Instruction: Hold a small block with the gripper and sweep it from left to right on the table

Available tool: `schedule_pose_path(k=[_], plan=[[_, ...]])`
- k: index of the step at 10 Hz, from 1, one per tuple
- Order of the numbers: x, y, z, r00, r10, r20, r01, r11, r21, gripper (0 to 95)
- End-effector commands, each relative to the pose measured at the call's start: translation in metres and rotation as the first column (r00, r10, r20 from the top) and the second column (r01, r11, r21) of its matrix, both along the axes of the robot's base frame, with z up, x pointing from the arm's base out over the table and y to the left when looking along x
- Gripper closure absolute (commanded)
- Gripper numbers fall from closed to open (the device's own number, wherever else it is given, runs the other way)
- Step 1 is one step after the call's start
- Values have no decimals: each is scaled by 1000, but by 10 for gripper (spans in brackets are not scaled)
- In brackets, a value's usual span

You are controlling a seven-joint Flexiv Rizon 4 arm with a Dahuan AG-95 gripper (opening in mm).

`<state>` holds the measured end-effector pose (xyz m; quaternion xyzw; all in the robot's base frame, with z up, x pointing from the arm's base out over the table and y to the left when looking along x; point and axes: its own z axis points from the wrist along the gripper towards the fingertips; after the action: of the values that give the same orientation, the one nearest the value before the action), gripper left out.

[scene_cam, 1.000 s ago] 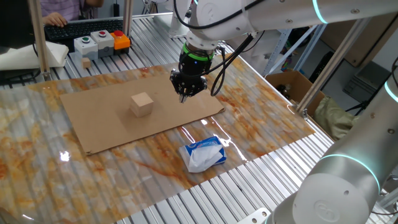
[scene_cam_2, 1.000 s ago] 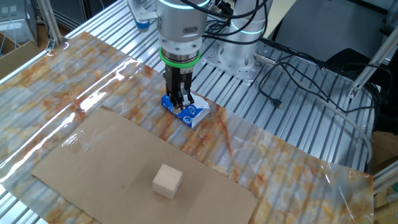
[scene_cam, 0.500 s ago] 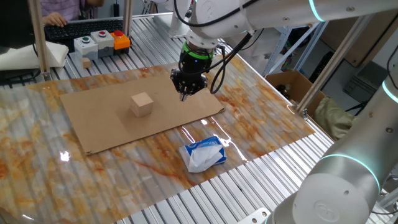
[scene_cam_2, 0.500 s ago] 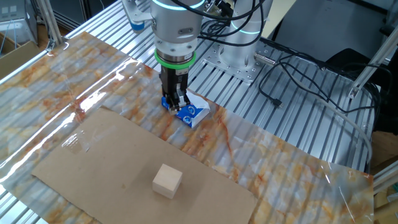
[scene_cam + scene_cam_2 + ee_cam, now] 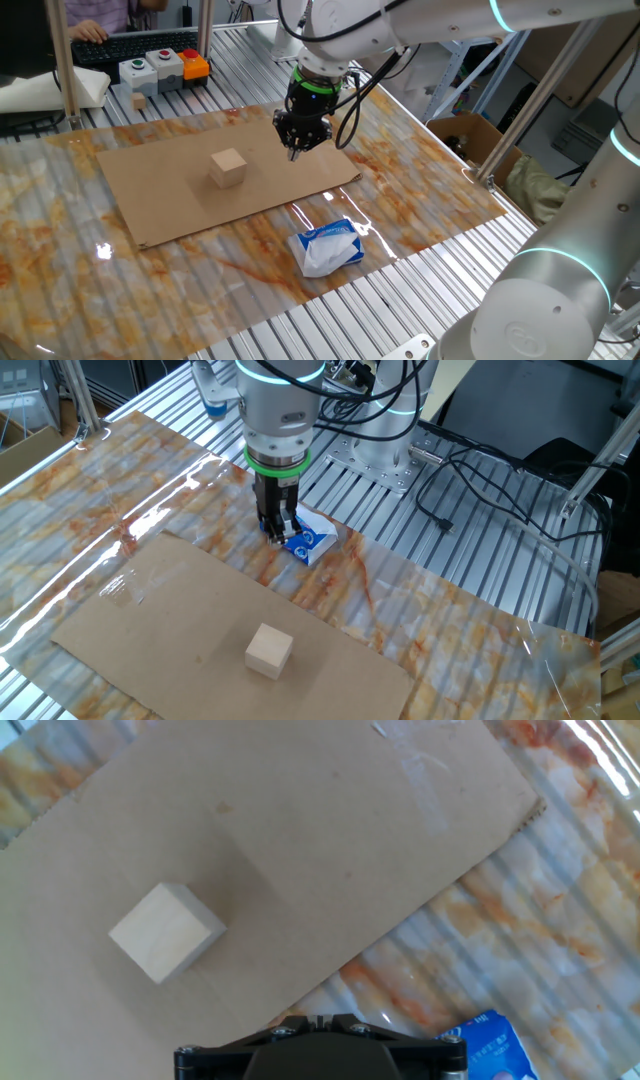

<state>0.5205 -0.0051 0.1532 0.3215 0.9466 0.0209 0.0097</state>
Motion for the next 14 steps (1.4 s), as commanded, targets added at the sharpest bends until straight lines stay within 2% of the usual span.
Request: schedule_pose_path(k=[1,6,10,11,14], plan=[[1,0,-2,1000,-6,1,6,1000,-1,950],[9,-1,-3,1000,0,2,0,1000,-4,950],[28,-6,-4,1000,15,1,-15,1000,-11,950],[29,-6,-4,1000,15,1,-15,1000,-11,950],[47,-12,-4,1000,16,-1,-16,1000,-12,950]])
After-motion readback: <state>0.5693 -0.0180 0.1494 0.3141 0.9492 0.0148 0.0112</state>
